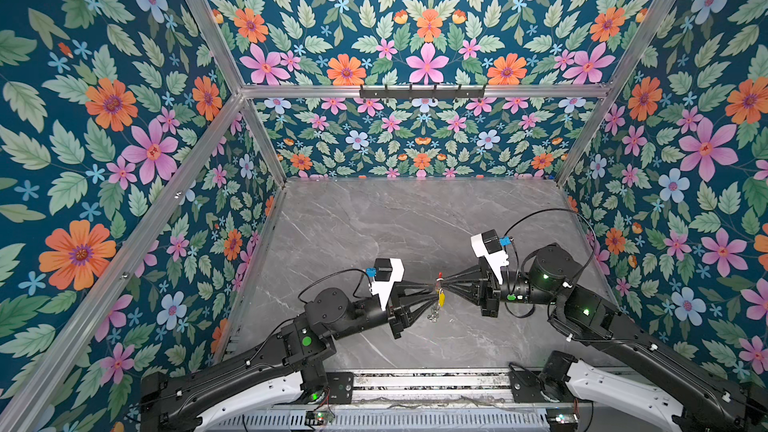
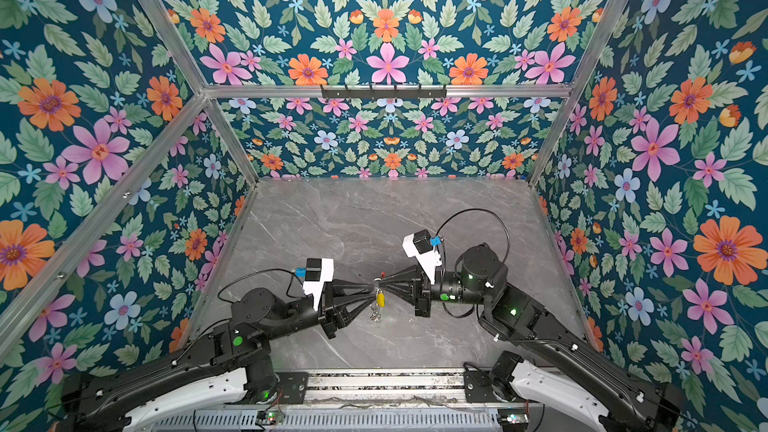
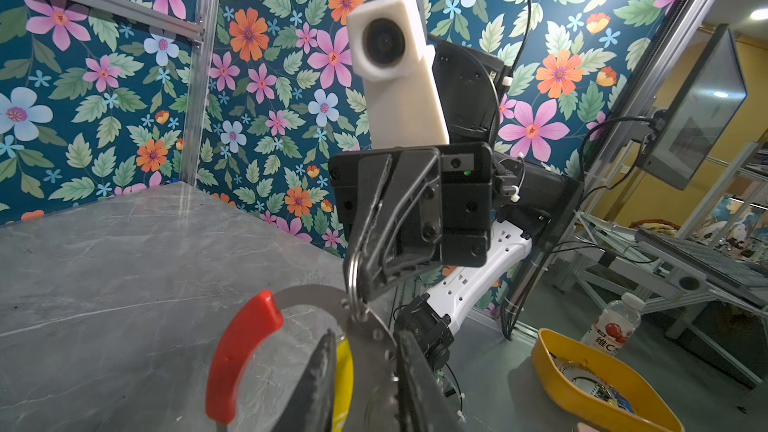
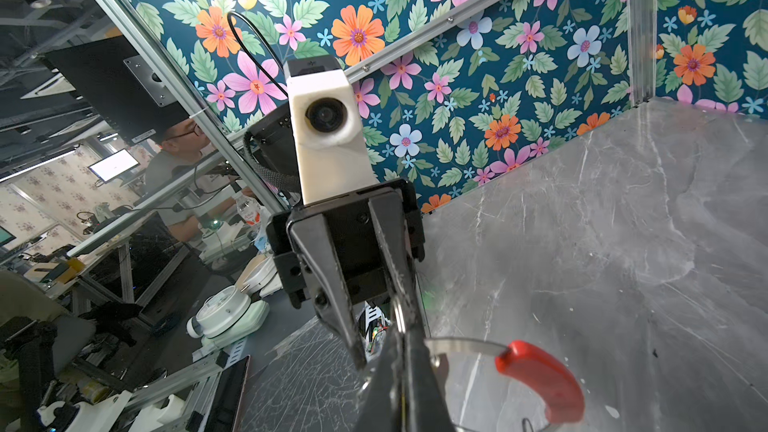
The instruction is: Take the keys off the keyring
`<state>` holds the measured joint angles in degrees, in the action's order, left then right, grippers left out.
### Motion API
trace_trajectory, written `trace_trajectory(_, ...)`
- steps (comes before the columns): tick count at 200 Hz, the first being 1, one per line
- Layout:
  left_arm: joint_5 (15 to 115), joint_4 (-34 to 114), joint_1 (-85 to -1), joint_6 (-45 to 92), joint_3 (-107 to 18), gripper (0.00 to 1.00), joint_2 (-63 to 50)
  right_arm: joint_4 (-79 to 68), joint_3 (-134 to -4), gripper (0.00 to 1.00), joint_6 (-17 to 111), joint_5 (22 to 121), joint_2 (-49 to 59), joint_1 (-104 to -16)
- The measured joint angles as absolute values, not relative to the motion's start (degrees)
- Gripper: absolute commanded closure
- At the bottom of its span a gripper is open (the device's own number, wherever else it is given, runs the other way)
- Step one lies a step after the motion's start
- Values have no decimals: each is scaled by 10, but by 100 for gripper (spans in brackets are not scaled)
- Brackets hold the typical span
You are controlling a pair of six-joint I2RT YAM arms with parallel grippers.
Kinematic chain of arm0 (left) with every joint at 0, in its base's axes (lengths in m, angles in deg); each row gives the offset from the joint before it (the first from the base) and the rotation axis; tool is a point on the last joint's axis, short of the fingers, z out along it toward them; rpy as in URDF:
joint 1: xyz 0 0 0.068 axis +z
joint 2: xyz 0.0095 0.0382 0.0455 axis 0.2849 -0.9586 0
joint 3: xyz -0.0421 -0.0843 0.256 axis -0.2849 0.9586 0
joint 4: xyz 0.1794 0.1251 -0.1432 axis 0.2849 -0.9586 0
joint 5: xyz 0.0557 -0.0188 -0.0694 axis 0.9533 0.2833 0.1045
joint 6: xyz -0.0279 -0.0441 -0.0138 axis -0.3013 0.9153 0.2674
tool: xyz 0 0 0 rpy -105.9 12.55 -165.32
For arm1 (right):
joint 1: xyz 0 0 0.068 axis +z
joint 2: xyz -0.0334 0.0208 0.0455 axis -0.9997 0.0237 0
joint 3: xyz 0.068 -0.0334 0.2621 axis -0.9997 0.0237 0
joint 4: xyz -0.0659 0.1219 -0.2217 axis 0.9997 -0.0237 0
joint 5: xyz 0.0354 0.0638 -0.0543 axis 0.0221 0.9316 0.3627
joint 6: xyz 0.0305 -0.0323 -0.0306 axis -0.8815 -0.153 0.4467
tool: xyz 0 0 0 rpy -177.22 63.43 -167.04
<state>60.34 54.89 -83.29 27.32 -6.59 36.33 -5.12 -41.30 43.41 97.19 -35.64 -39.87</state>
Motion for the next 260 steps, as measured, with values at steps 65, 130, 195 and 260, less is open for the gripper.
trace_trajectory(65,609,552,-833,266,-78,74,364,-52,-412,100,432,987,-357,-399)
trace_trajectory(130,620,548,-833,265,-85,75,353,-51,-408,100,426,990,-359,-399)
trace_trajectory(195,623,553,-833,271,-84,81,349,-47,-405,100,424,991,-358,-399)
trace_trajectory(260,608,558,-833,279,-84,99,342,-41,-401,100,424,988,-357,-399)
